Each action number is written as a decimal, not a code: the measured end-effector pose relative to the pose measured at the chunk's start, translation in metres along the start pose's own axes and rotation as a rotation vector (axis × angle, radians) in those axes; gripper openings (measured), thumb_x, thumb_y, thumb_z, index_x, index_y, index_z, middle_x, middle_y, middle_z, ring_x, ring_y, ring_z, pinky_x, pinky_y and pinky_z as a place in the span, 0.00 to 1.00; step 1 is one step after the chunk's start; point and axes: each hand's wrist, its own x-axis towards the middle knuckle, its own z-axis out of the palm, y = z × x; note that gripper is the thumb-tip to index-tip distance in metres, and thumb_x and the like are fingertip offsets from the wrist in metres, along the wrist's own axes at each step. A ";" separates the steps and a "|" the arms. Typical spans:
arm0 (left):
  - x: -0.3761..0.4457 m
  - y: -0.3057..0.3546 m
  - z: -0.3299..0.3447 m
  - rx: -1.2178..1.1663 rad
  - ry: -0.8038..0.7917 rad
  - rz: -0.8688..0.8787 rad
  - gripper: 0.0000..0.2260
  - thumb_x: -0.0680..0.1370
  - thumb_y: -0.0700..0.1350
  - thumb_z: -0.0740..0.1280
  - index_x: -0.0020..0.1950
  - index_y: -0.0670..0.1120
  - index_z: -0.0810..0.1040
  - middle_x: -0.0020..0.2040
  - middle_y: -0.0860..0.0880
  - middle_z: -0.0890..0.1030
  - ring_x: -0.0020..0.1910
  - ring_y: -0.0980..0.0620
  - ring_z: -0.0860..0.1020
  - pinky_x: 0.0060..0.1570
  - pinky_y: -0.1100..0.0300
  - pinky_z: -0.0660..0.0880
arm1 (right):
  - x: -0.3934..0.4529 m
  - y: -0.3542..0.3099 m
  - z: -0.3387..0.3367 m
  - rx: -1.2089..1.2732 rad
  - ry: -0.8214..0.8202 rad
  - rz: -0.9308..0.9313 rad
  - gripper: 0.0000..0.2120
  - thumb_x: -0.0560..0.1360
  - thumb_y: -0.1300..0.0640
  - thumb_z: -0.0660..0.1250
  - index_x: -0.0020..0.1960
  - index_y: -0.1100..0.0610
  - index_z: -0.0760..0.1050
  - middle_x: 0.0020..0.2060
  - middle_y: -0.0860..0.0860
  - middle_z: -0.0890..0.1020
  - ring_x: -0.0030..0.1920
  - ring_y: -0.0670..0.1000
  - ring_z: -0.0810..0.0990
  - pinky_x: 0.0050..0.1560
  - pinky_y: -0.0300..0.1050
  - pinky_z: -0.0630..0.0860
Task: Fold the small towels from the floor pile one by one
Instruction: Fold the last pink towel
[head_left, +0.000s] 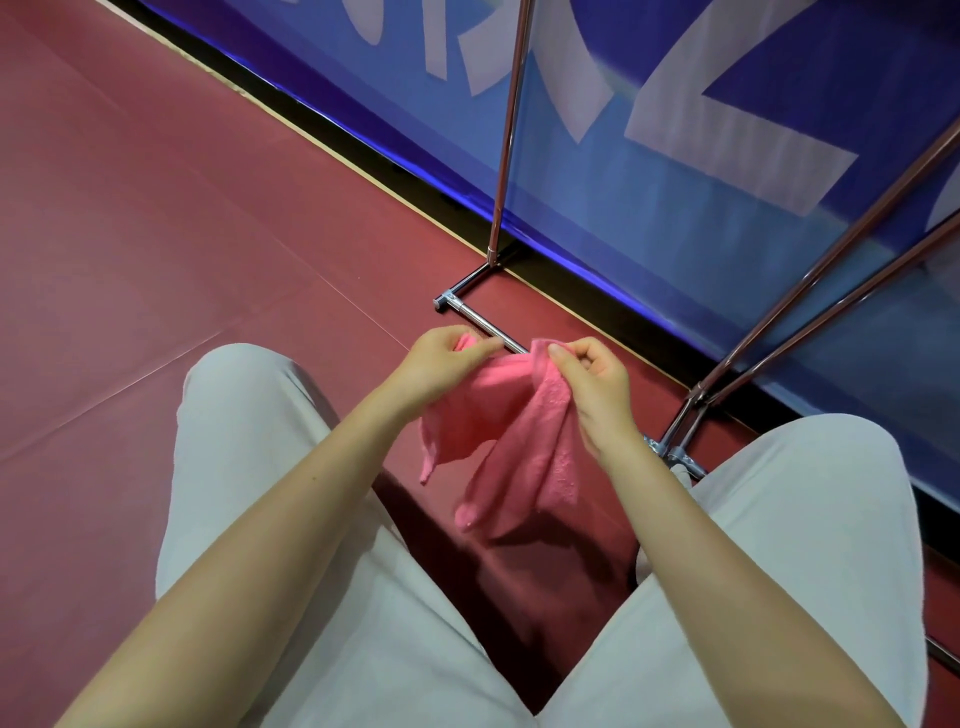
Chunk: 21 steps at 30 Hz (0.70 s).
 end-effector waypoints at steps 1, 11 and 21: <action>0.000 -0.001 -0.002 0.017 -0.039 -0.003 0.12 0.76 0.52 0.70 0.39 0.45 0.76 0.34 0.50 0.75 0.34 0.55 0.71 0.37 0.59 0.70 | 0.002 -0.003 -0.004 0.026 0.038 0.009 0.09 0.75 0.64 0.67 0.37 0.57 0.73 0.30 0.51 0.74 0.31 0.45 0.70 0.34 0.38 0.70; -0.002 -0.012 -0.020 -0.106 -0.043 -0.093 0.05 0.74 0.43 0.73 0.44 0.43 0.80 0.36 0.48 0.77 0.34 0.53 0.73 0.36 0.60 0.70 | 0.008 -0.008 -0.031 0.034 0.131 -0.003 0.08 0.76 0.62 0.67 0.39 0.56 0.73 0.33 0.50 0.76 0.32 0.44 0.73 0.33 0.36 0.72; -0.004 -0.005 -0.010 -0.566 0.078 -0.082 0.09 0.80 0.45 0.65 0.54 0.41 0.80 0.40 0.47 0.79 0.37 0.53 0.77 0.42 0.60 0.77 | 0.004 -0.010 -0.038 0.053 0.182 -0.036 0.08 0.77 0.63 0.66 0.39 0.56 0.72 0.33 0.52 0.75 0.34 0.46 0.73 0.36 0.38 0.71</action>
